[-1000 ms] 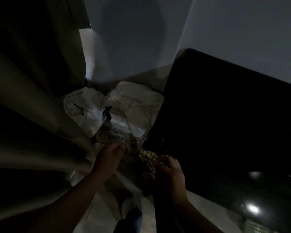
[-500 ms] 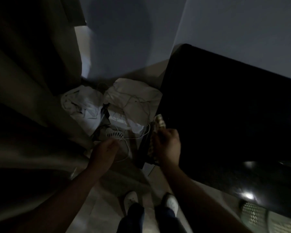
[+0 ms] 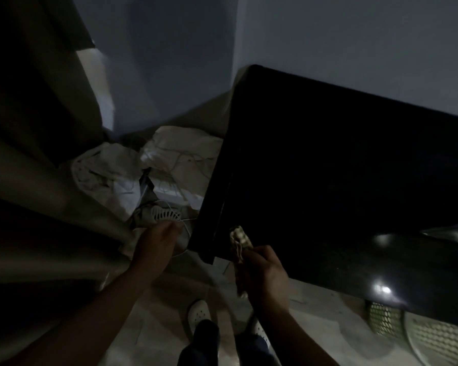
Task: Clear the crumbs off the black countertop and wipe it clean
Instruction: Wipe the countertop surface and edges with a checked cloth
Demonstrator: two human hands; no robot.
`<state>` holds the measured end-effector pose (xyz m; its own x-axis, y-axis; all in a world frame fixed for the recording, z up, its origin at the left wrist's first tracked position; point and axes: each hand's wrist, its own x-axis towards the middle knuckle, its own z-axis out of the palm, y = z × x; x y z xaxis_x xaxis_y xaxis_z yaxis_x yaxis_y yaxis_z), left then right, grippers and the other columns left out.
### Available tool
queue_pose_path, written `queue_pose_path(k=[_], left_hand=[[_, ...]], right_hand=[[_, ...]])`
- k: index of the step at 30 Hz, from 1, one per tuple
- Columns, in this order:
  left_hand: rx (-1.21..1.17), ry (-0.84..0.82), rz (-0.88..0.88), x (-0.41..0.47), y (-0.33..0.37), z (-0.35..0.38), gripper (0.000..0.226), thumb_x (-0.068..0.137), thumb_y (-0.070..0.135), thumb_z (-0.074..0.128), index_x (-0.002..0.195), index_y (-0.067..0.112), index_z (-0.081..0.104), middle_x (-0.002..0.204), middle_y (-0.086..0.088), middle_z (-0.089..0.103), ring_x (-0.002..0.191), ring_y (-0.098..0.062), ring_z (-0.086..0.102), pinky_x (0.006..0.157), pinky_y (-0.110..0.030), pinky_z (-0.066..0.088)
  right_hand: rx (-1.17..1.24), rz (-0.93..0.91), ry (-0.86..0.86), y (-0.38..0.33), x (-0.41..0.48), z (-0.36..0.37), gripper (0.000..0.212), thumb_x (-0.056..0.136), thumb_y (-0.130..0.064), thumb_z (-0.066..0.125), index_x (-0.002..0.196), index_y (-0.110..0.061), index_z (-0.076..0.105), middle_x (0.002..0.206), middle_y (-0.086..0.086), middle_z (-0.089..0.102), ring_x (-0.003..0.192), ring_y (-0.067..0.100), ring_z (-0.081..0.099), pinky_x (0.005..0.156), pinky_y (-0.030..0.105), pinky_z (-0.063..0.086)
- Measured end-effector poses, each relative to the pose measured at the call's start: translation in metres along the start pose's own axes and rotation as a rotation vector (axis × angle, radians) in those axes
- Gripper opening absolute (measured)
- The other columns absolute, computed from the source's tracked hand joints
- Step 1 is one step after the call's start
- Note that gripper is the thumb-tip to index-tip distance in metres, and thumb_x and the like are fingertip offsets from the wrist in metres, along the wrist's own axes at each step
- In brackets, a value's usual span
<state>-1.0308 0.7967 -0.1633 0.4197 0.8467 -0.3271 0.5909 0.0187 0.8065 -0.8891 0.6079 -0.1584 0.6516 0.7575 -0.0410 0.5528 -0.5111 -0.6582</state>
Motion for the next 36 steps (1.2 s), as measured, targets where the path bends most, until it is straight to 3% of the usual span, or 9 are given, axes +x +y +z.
queue_pose_path(k=[2, 5, 7, 10, 13, 18, 24, 28, 36], left_hand=[[-0.021, -0.036, 0.013, -0.007, 0.016, 0.011, 0.023, 0.096, 0.027, 0.051, 0.083, 0.016, 0.067, 0.079, -0.009, 0.066, 0.077, -0.024, 0.063, 0.069, -0.041, 0.051], [-0.016, -0.067, 0.111, -0.021, 0.044, 0.023, 0.019, 0.094, 0.024, 0.054, 0.079, 0.027, 0.066, 0.072, -0.001, 0.065, 0.068, -0.005, 0.059, 0.062, -0.022, 0.047], [0.003, -0.079, 0.155, -0.033, 0.060, 0.030, 0.014, 0.091, 0.025, 0.059, 0.079, 0.029, 0.066, 0.071, 0.000, 0.065, 0.067, -0.001, 0.059, 0.060, -0.016, 0.046], [0.031, -0.093, 0.165, -0.052, 0.087, 0.038, 0.009, 0.086, 0.020, 0.066, 0.095, 0.023, 0.067, 0.087, 0.003, 0.067, 0.083, -0.009, 0.063, 0.074, -0.028, 0.054], [0.042, -0.102, 0.213, -0.072, 0.119, 0.042, 0.016, 0.086, 0.019, 0.067, 0.102, 0.017, 0.066, 0.090, 0.000, 0.065, 0.085, -0.014, 0.062, 0.076, -0.033, 0.053], [0.074, -0.271, 0.288, -0.093, 0.167, 0.047, 0.019, 0.087, 0.020, 0.066, 0.105, 0.021, 0.064, 0.097, 0.010, 0.063, 0.092, -0.007, 0.060, 0.081, -0.028, 0.051], [0.135, -0.334, 0.495, -0.096, 0.221, 0.048, 0.016, 0.086, 0.020, 0.066, 0.102, 0.018, 0.066, 0.096, 0.005, 0.065, 0.092, -0.010, 0.061, 0.081, -0.028, 0.050], [0.206, -0.434, 0.576, -0.101, 0.234, 0.042, 0.018, 0.087, 0.028, 0.064, 0.104, 0.023, 0.066, 0.099, 0.010, 0.065, 0.094, -0.007, 0.060, 0.084, -0.029, 0.051], [0.251, -0.603, 0.714, -0.144, 0.244, 0.061, 0.016, 0.087, 0.032, 0.063, 0.103, 0.031, 0.064, 0.097, 0.016, 0.062, 0.091, 0.001, 0.058, 0.075, -0.019, 0.049]], right_hand=[[-0.010, 0.089, 0.040, 0.006, 0.000, -0.022, 0.015, 0.084, -0.018, 0.070, 0.100, -0.018, 0.070, 0.092, -0.013, 0.051, 0.068, 0.002, 0.053, 0.057, 0.014, 0.048], [-0.006, 0.158, 0.149, 0.016, 0.006, -0.063, 0.014, 0.085, -0.020, 0.070, 0.097, -0.012, 0.072, 0.089, -0.005, 0.053, 0.067, 0.007, 0.052, 0.056, 0.027, 0.049], [0.046, 0.158, 0.210, 0.020, 0.012, -0.091, 0.017, 0.085, -0.020, 0.071, 0.099, -0.011, 0.072, 0.088, -0.003, 0.054, 0.068, 0.007, 0.053, 0.055, 0.025, 0.047], [0.073, 0.141, 0.254, 0.021, 0.019, -0.130, 0.016, 0.084, -0.019, 0.071, 0.098, -0.011, 0.072, 0.086, -0.001, 0.054, 0.069, 0.009, 0.054, 0.057, 0.032, 0.050], [0.105, 0.124, 0.266, 0.022, 0.018, -0.165, 0.015, 0.083, -0.021, 0.072, 0.095, -0.012, 0.072, 0.086, 0.000, 0.055, 0.070, 0.010, 0.054, 0.061, 0.037, 0.051], [0.084, 0.190, 0.415, 0.024, 0.000, -0.212, 0.013, 0.080, -0.021, 0.074, 0.091, -0.015, 0.073, 0.083, -0.003, 0.055, 0.066, 0.002, 0.051, 0.054, 0.020, 0.040], [0.113, 0.332, 0.570, 0.017, -0.037, -0.246, 0.010, 0.083, -0.023, 0.070, 0.091, -0.018, 0.072, 0.086, -0.005, 0.055, 0.071, 0.003, 0.054, 0.056, 0.014, 0.036], [0.096, 0.417, 0.750, -0.002, -0.073, -0.251, 0.004, 0.081, -0.024, 0.070, 0.081, -0.021, 0.070, 0.080, -0.003, 0.057, 0.069, 0.006, 0.055, 0.055, 0.020, 0.036], [0.129, 0.586, 1.031, -0.013, -0.174, -0.268, 0.008, 0.079, -0.025, 0.071, 0.087, -0.026, 0.073, 0.081, -0.003, 0.066, 0.074, 0.015, 0.062, 0.062, 0.034, 0.050]])
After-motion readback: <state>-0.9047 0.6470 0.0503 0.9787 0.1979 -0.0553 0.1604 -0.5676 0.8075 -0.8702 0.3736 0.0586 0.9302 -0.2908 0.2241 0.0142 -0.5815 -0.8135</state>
